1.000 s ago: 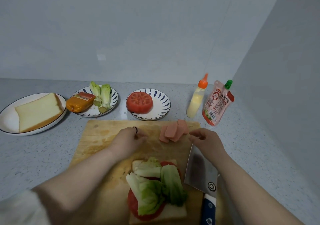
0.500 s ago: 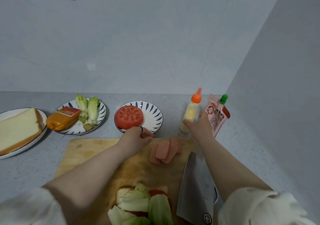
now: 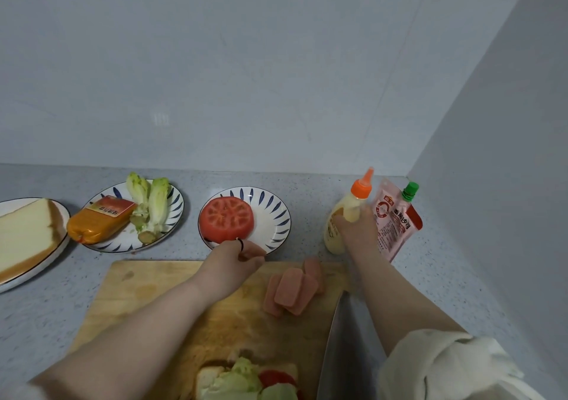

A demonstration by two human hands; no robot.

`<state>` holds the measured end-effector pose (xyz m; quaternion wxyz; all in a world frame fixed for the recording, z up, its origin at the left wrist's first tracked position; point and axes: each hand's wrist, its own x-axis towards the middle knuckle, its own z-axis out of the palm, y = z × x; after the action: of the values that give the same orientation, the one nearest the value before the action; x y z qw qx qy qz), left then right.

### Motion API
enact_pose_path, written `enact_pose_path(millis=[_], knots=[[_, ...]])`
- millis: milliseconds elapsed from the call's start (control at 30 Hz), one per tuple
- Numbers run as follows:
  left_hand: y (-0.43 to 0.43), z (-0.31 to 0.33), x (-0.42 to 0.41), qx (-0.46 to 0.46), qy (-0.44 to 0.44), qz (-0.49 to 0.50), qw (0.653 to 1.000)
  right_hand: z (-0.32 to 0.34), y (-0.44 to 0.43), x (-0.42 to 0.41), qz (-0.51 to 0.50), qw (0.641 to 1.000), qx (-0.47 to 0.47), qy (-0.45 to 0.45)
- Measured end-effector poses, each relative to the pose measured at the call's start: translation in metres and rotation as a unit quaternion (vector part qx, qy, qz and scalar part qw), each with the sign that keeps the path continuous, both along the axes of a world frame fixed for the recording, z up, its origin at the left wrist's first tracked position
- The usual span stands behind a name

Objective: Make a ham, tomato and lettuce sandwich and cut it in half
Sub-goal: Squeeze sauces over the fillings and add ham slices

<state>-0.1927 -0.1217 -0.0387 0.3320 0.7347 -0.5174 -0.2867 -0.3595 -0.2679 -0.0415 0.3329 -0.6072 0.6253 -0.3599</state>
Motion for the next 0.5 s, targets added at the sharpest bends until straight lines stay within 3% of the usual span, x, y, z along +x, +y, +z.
enact_pose_path(millis=[100, 200, 333, 400, 500], knots=[[0.002, 0.003, -0.003, -0.004, 0.025, -0.003, 1.0, 0.011, 0.008, -0.001, 0.004, 0.999, -0.029, -0.028], [0.004, 0.012, -0.013, -0.007, 0.075, 0.009, 0.997, 0.035, 0.025, -0.001, 0.031, 0.991, -0.036, -0.122], [0.012, 0.029, -0.027, 0.008, 0.262, 0.0, 0.965, 0.063, 0.066, 0.002, 0.093, 0.943, 0.046, -0.317], [0.021, 0.037, -0.03, 0.008, 0.27, -0.04, 0.962, 0.068, 0.087, 0.005, 0.132, 0.93, 0.056, -0.34], [0.039, 0.049, -0.031, -0.036, 0.282, 0.031, 0.958, 0.072, 0.115, 0.006, 0.167, 0.943, 0.039, -0.284]])
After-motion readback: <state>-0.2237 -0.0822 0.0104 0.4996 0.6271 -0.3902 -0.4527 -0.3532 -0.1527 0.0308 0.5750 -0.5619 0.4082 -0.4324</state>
